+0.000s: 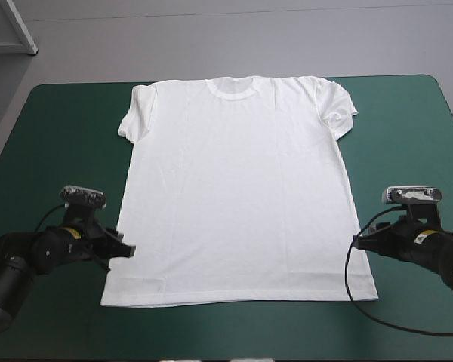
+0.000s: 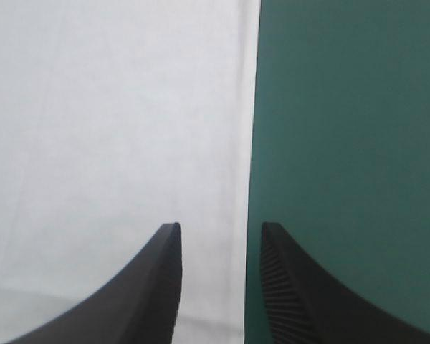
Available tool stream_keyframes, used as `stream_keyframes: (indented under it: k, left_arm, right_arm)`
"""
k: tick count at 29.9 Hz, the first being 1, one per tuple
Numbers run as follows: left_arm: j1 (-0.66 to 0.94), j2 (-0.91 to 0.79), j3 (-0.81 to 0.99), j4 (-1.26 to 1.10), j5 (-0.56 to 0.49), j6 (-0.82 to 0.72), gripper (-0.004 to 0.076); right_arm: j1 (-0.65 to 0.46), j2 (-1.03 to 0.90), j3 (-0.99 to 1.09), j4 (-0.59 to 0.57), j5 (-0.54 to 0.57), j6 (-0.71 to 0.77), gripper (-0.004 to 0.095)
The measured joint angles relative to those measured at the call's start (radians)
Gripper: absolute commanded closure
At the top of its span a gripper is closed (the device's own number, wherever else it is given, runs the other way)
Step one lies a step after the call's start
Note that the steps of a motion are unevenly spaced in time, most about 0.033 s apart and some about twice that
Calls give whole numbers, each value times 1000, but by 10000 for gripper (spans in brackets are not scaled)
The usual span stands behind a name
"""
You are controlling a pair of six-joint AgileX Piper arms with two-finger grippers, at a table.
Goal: Fold the cloth
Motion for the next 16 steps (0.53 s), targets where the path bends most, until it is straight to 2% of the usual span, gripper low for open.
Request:
stream_keyframes:
  k: [3,7,12,16]
  left_arm:
    - [0,84,-87,0,-104,-6,423]
    - [0,230,-211,0,-170,-8,422]
    - [0,432,-355,27,-189,-47,411]
    - [23,565,-461,75,-161,-122,384]
  right_arm:
    - [0,67,-53,1,-32,-3,548]
    - [0,168,-120,3,-41,-4,548]
    - [0,306,-204,3,-48,-37,547]
    - [0,363,-254,0,-52,-75,547]
